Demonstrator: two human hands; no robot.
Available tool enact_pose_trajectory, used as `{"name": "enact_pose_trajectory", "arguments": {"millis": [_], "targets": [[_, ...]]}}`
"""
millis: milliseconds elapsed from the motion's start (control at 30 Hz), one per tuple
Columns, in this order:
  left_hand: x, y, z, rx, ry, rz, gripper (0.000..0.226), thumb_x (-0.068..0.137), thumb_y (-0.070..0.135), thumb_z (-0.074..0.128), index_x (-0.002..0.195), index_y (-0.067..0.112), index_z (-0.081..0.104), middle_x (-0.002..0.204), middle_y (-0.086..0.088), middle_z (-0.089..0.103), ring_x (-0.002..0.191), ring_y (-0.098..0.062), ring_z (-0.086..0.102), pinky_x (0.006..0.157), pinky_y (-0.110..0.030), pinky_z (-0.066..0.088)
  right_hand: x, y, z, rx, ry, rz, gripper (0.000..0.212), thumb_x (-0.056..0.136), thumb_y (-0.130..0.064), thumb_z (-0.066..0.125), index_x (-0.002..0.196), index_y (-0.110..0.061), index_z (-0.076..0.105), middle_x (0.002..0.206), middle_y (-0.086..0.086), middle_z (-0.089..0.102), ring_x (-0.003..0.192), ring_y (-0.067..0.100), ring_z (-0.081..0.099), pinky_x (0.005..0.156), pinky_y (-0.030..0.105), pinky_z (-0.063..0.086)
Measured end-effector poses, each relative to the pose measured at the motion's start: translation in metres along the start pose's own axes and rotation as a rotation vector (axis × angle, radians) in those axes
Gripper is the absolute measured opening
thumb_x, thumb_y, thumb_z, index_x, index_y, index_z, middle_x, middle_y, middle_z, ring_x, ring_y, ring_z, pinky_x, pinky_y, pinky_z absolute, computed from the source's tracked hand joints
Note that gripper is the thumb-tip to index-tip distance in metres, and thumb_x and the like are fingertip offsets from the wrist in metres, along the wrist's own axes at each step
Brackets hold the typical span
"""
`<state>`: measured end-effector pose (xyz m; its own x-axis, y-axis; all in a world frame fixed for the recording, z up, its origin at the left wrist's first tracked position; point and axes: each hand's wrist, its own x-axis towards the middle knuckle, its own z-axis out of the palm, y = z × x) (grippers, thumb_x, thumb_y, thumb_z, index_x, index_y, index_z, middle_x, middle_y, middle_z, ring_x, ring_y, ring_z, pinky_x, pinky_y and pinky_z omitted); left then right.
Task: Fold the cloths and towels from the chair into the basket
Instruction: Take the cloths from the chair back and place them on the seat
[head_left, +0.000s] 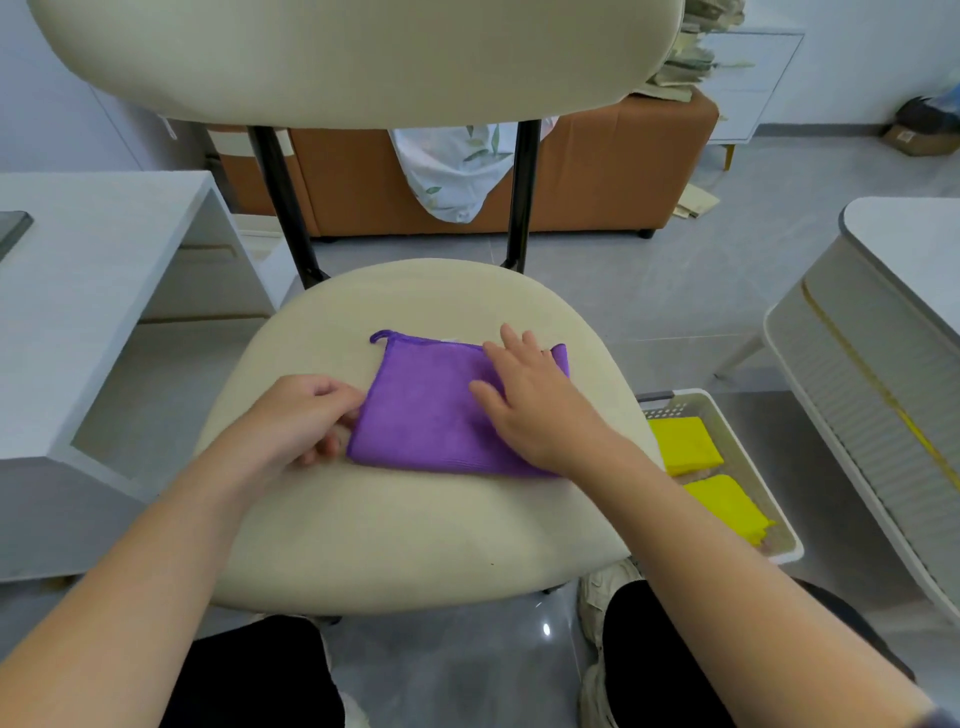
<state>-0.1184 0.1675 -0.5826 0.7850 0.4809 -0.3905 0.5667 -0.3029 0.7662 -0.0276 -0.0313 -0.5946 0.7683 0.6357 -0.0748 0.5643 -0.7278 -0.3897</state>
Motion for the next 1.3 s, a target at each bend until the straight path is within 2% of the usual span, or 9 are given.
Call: {"name": "enact_pose_trajectory", "arguments": {"millis": [100, 333, 467, 633, 867, 1033, 1133, 1200, 1300], "targets": [[-0.002, -0.002, -0.008, -0.104, -0.162, -0.069, 0.017, 0.092, 0.022, 0.055, 0.080, 0.011, 0.059, 0.064, 0.000, 0.057, 0.032, -0.007, 0.037, 0.033, -0.013, 0.021, 0.008, 0.001, 0.016, -0.222, -0.126, 0.041, 0.067, 0.097, -0.055, 0.020, 0.151, -0.016, 0.009, 0.159, 0.009, -0.004, 0.146, 0.031, -0.008, 0.118, 0.046, -0.002], [-0.002, -0.002, -0.012, -0.263, -0.531, -0.078, 0.040, 0.057, 0.038, 0.078, 0.087, 0.016, 0.063, 0.073, 0.005, 0.059, 0.039, -0.008, 0.039, 0.032, -0.014, 0.024, 0.010, 0.007, 0.021, -0.275, -0.119, 0.005, 0.070, 0.095, -0.060, 0.015, 0.152, -0.020, 0.004, 0.160, 0.007, -0.006, 0.146, 0.028, -0.010, 0.118, 0.047, -0.003], [0.004, 0.004, -0.008, -0.372, -0.466, -0.144, 0.018, 0.079, 0.008, 0.067, 0.079, 0.015, 0.050, 0.053, 0.006, 0.038, 0.031, -0.004, 0.025, 0.031, -0.011, 0.017, 0.010, 0.007, 0.021, -0.268, -0.109, 0.001, 0.069, 0.096, -0.059, 0.016, 0.152, -0.020, 0.005, 0.160, 0.006, -0.004, 0.146, 0.027, -0.009, 0.118, 0.046, -0.004], [0.004, 0.005, -0.004, -0.140, -0.498, -0.152, 0.030, 0.066, 0.036, 0.073, 0.076, 0.018, 0.051, 0.055, 0.003, 0.032, 0.033, -0.005, 0.018, 0.033, -0.011, 0.014, 0.010, 0.007, 0.021, -0.250, -0.103, -0.001, 0.070, 0.095, -0.060, 0.018, 0.152, -0.020, 0.006, 0.160, 0.006, -0.003, 0.146, 0.027, -0.008, 0.119, 0.046, -0.004], [-0.001, 0.002, -0.007, 0.329, -0.262, -0.093, 0.035, 0.077, 0.029, 0.071, 0.057, 0.016, 0.046, 0.049, 0.003, 0.035, 0.039, -0.011, 0.028, 0.040, -0.019, 0.023, 0.009, 0.008, 0.022, -0.233, -0.094, 0.000, 0.069, 0.095, -0.061, 0.018, 0.152, -0.022, 0.008, 0.160, 0.004, -0.002, 0.147, 0.025, -0.007, 0.119, 0.046, -0.004], [-0.024, 0.011, 0.025, 0.725, 0.370, 0.413, 0.031, 0.080, 0.041, 0.062, 0.101, 0.020, 0.055, 0.107, 0.001, 0.056, 0.100, -0.024, 0.053, 0.080, -0.036, 0.041, 0.008, 0.007, 0.026, -0.271, -0.067, 0.002, 0.069, 0.095, -0.059, 0.017, 0.152, -0.021, 0.008, 0.160, 0.006, -0.001, 0.147, 0.027, -0.006, 0.118, 0.047, -0.004], [-0.023, 0.008, 0.059, 0.809, 0.250, 0.549, 0.064, 0.093, 0.045, 0.037, 0.145, 0.008, 0.027, 0.153, -0.012, 0.024, 0.142, -0.026, 0.021, 0.114, -0.040, 0.017, 0.007, 0.007, 0.025, -0.260, -0.062, 0.003, 0.064, 0.098, -0.053, 0.018, 0.152, -0.020, 0.007, 0.160, 0.006, -0.002, 0.147, 0.027, -0.006, 0.118, 0.047, -0.003], [-0.017, -0.003, 0.073, 0.965, 0.132, 0.460, 0.070, 0.095, 0.050, 0.011, 0.150, 0.008, 0.001, 0.159, -0.009, -0.005, 0.146, -0.020, -0.006, 0.117, -0.040, -0.001, 0.007, 0.007, 0.024, -0.255, -0.056, 0.004, 0.059, 0.100, -0.047, 0.018, 0.152, -0.020, 0.007, 0.160, 0.006, -0.002, 0.147, 0.026, -0.006, 0.118, 0.047, -0.003], [-0.011, -0.014, 0.071, 1.011, 0.077, 0.398, 0.069, 0.095, 0.051, 0.004, 0.150, 0.011, -0.008, 0.158, -0.004, -0.015, 0.145, -0.016, -0.014, 0.116, -0.046, -0.003, 0.006, 0.007, 0.023, -0.255, -0.056, 0.008, 0.058, 0.100, -0.045, 0.018, 0.152, -0.020, 0.006, 0.160, 0.005, -0.003, 0.147, 0.026, -0.006, 0.118, 0.046, -0.003]]}}
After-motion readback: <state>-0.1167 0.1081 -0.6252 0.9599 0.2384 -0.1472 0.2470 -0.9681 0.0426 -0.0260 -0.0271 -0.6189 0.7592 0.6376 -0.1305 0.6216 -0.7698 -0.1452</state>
